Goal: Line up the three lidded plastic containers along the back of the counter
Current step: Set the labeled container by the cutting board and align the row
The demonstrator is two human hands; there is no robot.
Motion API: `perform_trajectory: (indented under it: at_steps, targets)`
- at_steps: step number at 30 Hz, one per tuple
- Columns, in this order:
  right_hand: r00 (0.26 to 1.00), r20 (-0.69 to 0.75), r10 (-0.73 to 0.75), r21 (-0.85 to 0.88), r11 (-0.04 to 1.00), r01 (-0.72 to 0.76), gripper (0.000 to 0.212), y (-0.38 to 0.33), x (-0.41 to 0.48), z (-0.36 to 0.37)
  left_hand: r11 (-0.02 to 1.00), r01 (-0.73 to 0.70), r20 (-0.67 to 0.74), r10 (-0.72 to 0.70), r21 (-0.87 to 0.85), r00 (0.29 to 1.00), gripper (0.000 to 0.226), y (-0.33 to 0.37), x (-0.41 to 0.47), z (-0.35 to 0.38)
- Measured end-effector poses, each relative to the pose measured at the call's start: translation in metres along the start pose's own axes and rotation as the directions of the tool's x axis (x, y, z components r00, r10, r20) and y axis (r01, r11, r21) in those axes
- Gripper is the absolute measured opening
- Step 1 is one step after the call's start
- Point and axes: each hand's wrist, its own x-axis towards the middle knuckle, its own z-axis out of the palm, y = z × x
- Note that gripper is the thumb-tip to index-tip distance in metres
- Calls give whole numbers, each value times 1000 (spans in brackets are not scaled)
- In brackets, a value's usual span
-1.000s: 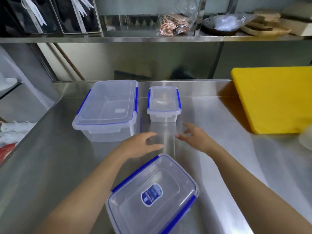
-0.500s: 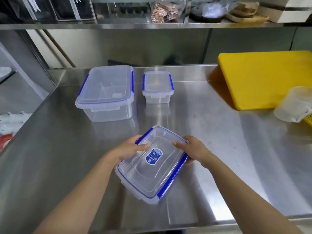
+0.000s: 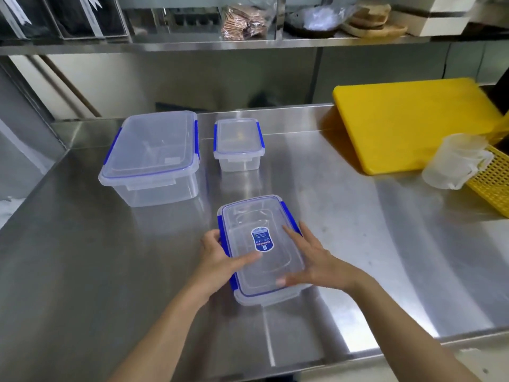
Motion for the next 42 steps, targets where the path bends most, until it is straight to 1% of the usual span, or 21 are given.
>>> perform_trajectory:
  at_steps: [1, 2, 3, 4, 5, 8, 10, 12, 15, 18, 20, 24, 27, 30, 32, 35, 37, 40, 42]
  targets:
    - [997, 74, 9, -109, 994, -1, 122, 4, -4, -2, 1000, -14, 138, 12, 16, 990, 111, -4, -2, -5]
    - [993, 115, 14, -188, 982, 8, 125, 6, -7, -3, 999, -33, 284, 20, 41, 959, 127, -7, -5, -9]
    - [992, 127, 10, -229, 973, 20, 127, 8, -8, -4, 994, -63, 403, 20, 93, 915, 139, -9, -6, -9]
    - [993, 120, 2, -247, 969, 28, 128, 8, -8, -5, 982, -96, 469, 10, 160, 883, 147, -10, -6, -8]
    - [995, 102, -2, -258, 966, 28, 129, 9, -7, -7, 962, -124, 486, -10, 242, 874, 152, -10, -5, -7]
    - [1000, 20, 0, -306, 952, 6, 125, 16, -2, -12, 871, -188, 450, -41, 453, 892, 153, -5, 11, 2]
    - [999, -36, -14, -331, 943, 1, 122, 23, 1, -19, 809, -226, 429, -35, 543, 903, 155, 0, 25, 9]
    - [995, -85, -43, -299, 954, 16, 120, 30, 4, -29, 752, -267, 419, -12, 602, 908, 153, 6, 41, 17]
    - [986, -163, -45, -206, 978, 11, 116, 38, 14, -45, 729, -322, 390, 82, 604, 917, 140, 18, 64, 32]
    - [954, -300, 18, -137, 989, -61, 111, 43, 28, -65, 744, -370, 319, 220, 556, 922, 114, 31, 85, 52]
    - [937, -345, 59, -120, 987, -106, 105, 44, 40, -79, 757, -380, 254, 286, 531, 924, 98, 36, 98, 65]
    - [925, -370, 87, -157, 975, -155, 102, 46, 71, -108, 749, -422, 159, 401, 511, 902, 63, 48, 124, 83]
    - [936, -342, 79, -169, 975, -144, 98, 50, 100, -131, 768, -403, 95, 414, 499, 906, 51, 61, 146, 94]
    - [950, -304, 73, -184, 974, -134, 95, 56, 131, -154, 804, -370, 51, 392, 466, 918, 53, 71, 173, 106]
    - [955, -289, 74, -184, 974, -131, 94, 59, 153, -166, 809, -341, 50, 363, 478, 931, 61, 77, 191, 114]
    - [956, -290, 35, -170, 982, -87, 95, 64, 185, -182, 797, -290, 32, 324, 530, 946, 75, 87, 220, 123]
    - [955, -296, 17, -164, 984, -68, 96, 67, 206, -191, 802, -251, 7, 295, 542, 955, 80, 94, 238, 129]
    - [956, -292, 1, -163, 985, -50, 96, 74, 231, -203, 823, -221, -42, 284, 523, 958, 82, 100, 263, 134]
    - [958, -286, -11, -155, 987, -35, 96, 79, 245, -209, 816, -219, -70, 301, 535, 951, 79, 103, 277, 137]
